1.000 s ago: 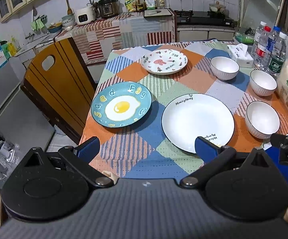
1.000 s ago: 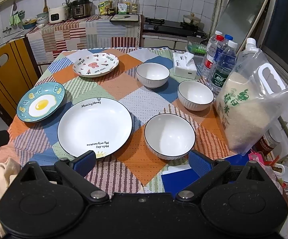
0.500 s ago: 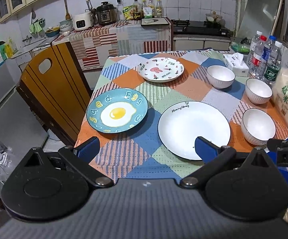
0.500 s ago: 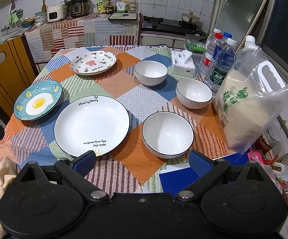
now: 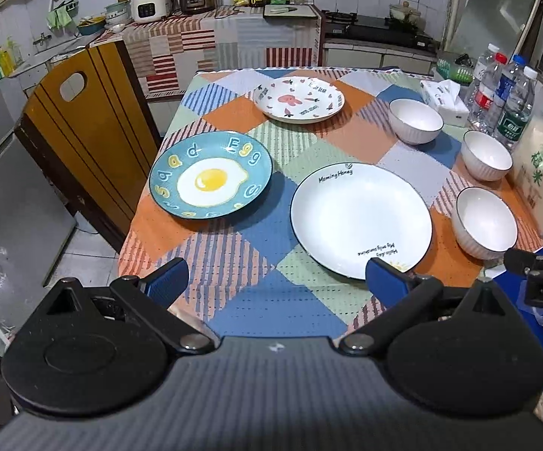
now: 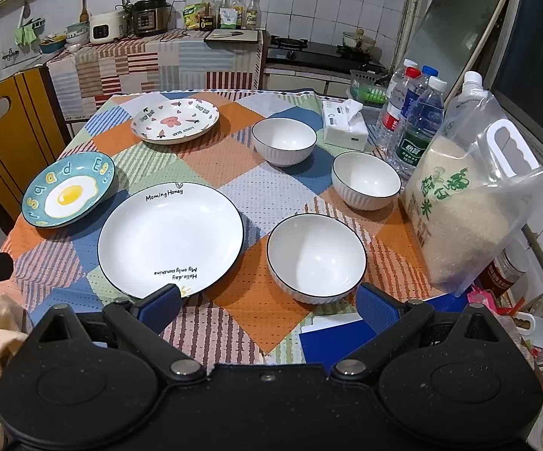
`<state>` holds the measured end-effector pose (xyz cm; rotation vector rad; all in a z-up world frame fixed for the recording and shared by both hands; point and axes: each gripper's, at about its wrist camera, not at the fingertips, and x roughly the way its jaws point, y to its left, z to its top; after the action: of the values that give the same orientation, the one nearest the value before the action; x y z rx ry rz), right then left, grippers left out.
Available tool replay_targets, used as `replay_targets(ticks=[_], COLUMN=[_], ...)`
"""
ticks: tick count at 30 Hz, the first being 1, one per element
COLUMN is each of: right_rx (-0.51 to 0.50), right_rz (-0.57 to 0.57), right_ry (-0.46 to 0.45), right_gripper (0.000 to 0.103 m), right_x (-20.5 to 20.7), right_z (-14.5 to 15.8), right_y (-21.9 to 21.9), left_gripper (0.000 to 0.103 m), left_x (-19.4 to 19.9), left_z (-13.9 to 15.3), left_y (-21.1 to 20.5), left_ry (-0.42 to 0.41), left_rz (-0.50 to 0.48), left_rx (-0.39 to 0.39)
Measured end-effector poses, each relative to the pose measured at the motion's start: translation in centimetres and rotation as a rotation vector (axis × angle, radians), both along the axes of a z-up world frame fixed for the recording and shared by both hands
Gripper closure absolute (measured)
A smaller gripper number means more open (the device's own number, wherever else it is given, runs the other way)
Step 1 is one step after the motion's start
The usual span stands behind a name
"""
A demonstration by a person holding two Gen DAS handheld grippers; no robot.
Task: Organize plates and bowls
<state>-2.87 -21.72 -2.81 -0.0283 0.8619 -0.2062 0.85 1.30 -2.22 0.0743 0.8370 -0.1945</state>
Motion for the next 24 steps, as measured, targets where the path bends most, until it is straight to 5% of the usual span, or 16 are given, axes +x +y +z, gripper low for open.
replay_targets(ticks=[24], right_rx=[-0.005], right_rz=[0.022], right_ry=[-0.009], right_gripper=[0.002], right_x=[-0.1], right_z=[-0.4], right_y=[0.1], left_gripper=[0.001], left_x=[-0.5], left_z=[0.7], left_y=[-0.4], left_ry=[-0.074], left_rz=[-0.05], left_rx=[-0.043])
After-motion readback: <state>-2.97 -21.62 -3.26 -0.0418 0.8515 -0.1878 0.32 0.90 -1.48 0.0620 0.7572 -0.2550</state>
